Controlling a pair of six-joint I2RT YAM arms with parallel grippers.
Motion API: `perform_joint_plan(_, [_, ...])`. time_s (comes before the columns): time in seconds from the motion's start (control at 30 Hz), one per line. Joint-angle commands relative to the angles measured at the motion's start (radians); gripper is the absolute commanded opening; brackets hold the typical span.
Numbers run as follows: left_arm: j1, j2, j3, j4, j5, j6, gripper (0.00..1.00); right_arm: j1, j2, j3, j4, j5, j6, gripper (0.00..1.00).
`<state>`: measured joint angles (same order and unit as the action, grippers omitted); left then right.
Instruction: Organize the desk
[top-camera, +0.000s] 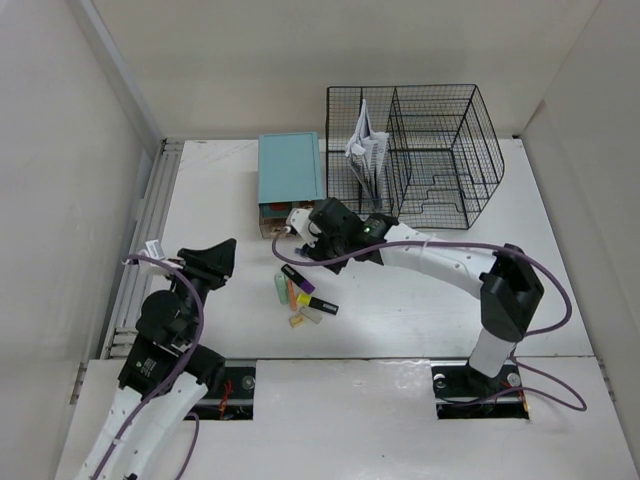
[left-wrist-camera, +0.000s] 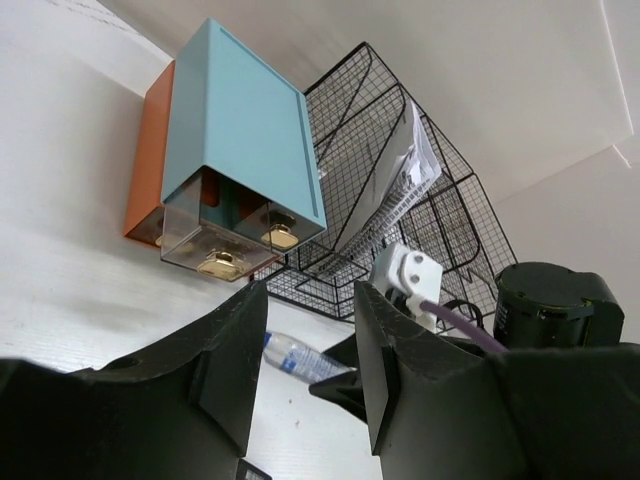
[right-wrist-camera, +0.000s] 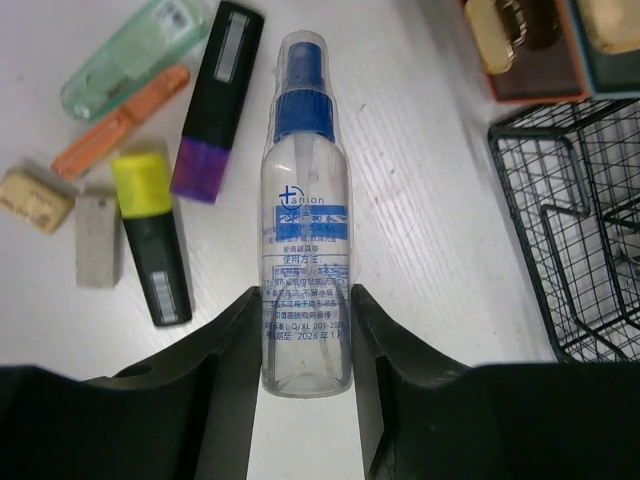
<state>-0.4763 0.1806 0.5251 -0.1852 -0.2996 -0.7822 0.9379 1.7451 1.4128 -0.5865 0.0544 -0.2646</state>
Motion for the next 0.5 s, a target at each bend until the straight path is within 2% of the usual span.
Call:
perform_joint_plan(0.0, [-0.004,-0.02,0.064,0.007,0.001,0.026,0.37,0.01,-0.07,0.031,-0.11,-0.051,-0.096,0.0])
perform_joint_plan(0.2, [-0.004,-0.02,0.073,0.007,0.001,0.026,0.37,0.01,-0.13,0.129,-0.18,-0.151,-0.183,0.0])
perform_joint_plan(0.47, [-0.004,-0.02,0.073,-0.002,0.001,0.026,0.37,0.01,-0.041,0.405,-0.24,-0.055,-0.17,0.0])
